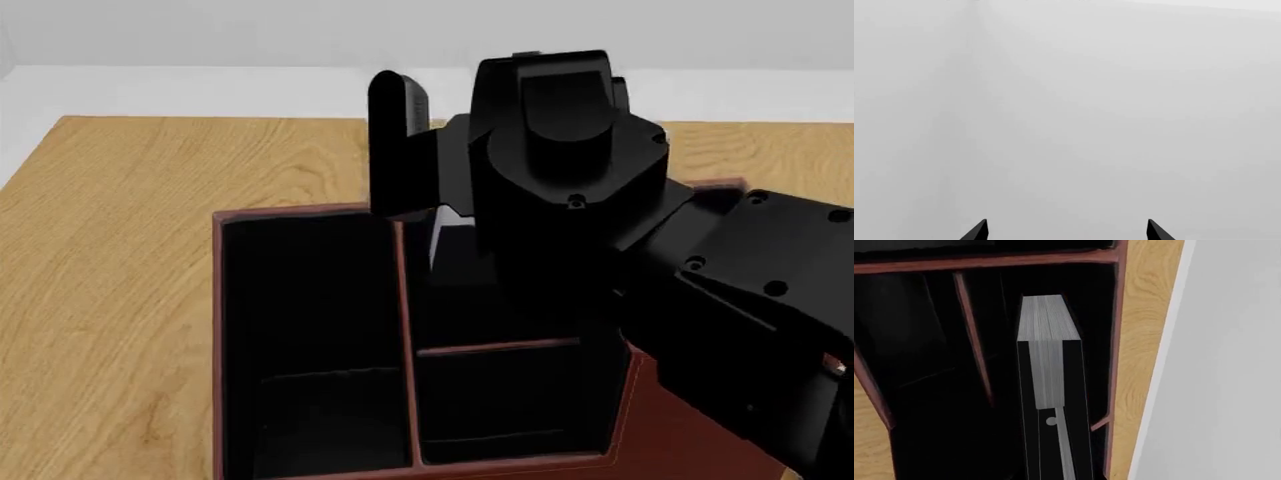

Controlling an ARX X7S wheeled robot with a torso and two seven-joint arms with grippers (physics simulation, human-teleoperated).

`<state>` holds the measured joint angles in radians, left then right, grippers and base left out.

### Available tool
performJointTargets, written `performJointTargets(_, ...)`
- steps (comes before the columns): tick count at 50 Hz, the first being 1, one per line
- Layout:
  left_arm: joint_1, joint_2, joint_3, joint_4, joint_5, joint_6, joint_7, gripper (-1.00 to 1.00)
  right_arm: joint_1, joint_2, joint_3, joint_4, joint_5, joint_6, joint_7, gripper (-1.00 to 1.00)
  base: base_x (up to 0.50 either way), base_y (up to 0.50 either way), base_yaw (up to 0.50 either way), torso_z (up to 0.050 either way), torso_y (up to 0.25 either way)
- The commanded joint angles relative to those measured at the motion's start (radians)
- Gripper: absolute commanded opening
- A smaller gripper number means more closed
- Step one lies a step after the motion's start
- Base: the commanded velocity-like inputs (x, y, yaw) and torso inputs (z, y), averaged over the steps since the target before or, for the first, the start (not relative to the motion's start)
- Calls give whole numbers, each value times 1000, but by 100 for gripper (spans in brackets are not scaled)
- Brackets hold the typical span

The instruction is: Pick up the book and place it in the front compartment of the caddy.

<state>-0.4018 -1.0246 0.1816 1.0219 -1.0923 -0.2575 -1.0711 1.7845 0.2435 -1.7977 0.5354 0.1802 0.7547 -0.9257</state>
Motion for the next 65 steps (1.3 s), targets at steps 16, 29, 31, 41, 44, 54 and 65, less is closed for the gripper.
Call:
performJointTargets(16,16,-23,6,-2,10,32,-8,100,-87,-78,6,188,-66,-165,59,-100,0,0,0,0,1)
performJointTargets(29,32,-38,4,-3,15,53,-14,100,-139,-131,-7,322,-80,-247,60,-100,0,0,0,1,2)
performJointTargets(31,34,-39,4,-4,16,55,-14,100,-146,-148,-6,364,-81,-271,61,-100,0,0,0,0,0)
performJointTargets(41,45,-52,0,-1,18,70,-21,100,-198,-224,-5,562,-93,-375,61,-100,0,0,0,0,2)
performJointTargets(44,49,-56,-1,-1,19,74,-23,100,-212,-241,1,618,-102,-404,63,-100,0,0,0,0,0)
performJointTargets(54,59,-67,-2,1,22,87,-30,100,-254,-243,106,655,-210,-414,114,100,0,0,0,0,1)
performJointTargets(65,46,-60,17,-9,24,87,-24,100,-257,-243,172,663,-289,-420,103,100,0,0,0,0,1)
